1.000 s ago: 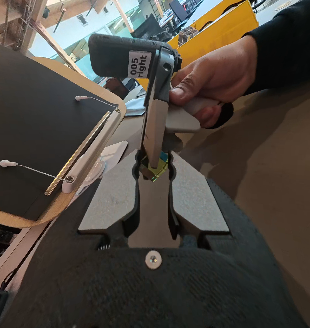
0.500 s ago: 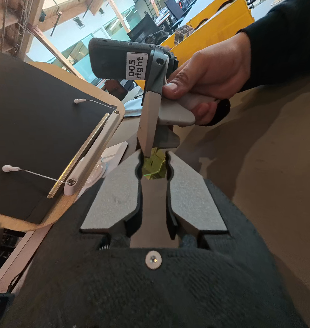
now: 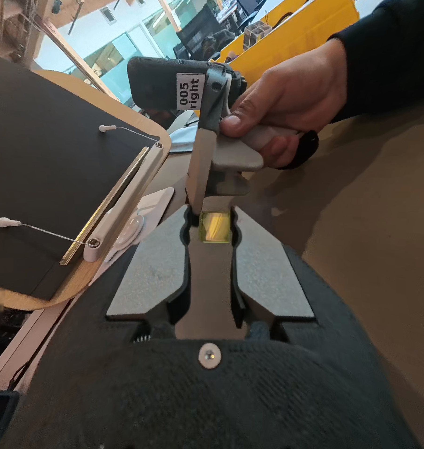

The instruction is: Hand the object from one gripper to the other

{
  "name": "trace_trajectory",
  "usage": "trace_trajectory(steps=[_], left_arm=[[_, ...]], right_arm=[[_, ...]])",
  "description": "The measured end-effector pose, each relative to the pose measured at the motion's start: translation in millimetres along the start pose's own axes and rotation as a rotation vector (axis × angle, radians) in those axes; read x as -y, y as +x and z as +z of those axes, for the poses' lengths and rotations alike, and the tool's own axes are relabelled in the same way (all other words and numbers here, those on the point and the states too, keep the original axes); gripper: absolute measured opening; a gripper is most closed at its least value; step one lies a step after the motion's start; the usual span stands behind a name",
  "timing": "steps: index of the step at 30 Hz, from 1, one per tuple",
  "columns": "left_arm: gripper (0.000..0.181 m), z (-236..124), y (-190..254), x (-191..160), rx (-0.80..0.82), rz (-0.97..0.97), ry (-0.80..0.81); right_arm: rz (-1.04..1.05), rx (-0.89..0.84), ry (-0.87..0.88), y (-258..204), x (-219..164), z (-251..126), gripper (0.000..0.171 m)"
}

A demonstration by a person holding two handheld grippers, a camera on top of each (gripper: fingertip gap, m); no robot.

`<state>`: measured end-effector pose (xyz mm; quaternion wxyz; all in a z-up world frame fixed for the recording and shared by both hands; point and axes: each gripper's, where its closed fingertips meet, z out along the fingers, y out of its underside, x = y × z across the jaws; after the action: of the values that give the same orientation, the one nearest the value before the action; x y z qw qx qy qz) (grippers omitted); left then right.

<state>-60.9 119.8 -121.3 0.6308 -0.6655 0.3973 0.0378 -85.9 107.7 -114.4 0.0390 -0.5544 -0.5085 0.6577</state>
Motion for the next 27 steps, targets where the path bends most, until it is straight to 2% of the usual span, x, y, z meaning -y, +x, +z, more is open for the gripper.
trace_trajectory(steps=[3, 5, 6, 8, 12, 15, 19, 24, 27], left_arm=[[0.033, 3, 5, -9, -0.032, -0.008, -0.035], [0.033, 5, 1, -20, -0.021, 0.017, -0.085], [0.025, 4, -4, -24, 0.007, 0.019, -0.102], [0.022, 2, -12, -26, 0.03, -0.013, -0.104], [0.023, -2, -22, -28, 0.041, -0.102, -0.116], [0.023, -4, -32, -36, 0.063, -0.176, -0.144], [0.023, -2, -35, -48, 0.068, -0.223, -0.207], [0.022, 0, -30, -49, 0.06, -0.205, -0.226], [0.022, 1, -29, -48, 0.053, -0.211, -0.226]], right_arm=[[0.009, -0.083, -0.042, 15, -8, -2, 0.0], [-0.051, -0.221, -0.073, 34, -11, -6, 0.0], [-0.078, -0.266, -0.077, 39, -10, -9, 0.0], [-0.116, -0.335, -0.068, 46, -6, -16, 0.0], [-0.171, -0.351, -0.016, 42, 6, -24, 0.0], [-0.204, -0.444, -0.015, 52, 11, -33, 0.018], [-0.258, -0.608, -0.008, 71, 17, -47, 0.051], [-0.432, -0.844, -0.102, 99, 18, -60, 0.071], [-0.497, -0.844, -0.189, 107, 13, -41, 0.074]])
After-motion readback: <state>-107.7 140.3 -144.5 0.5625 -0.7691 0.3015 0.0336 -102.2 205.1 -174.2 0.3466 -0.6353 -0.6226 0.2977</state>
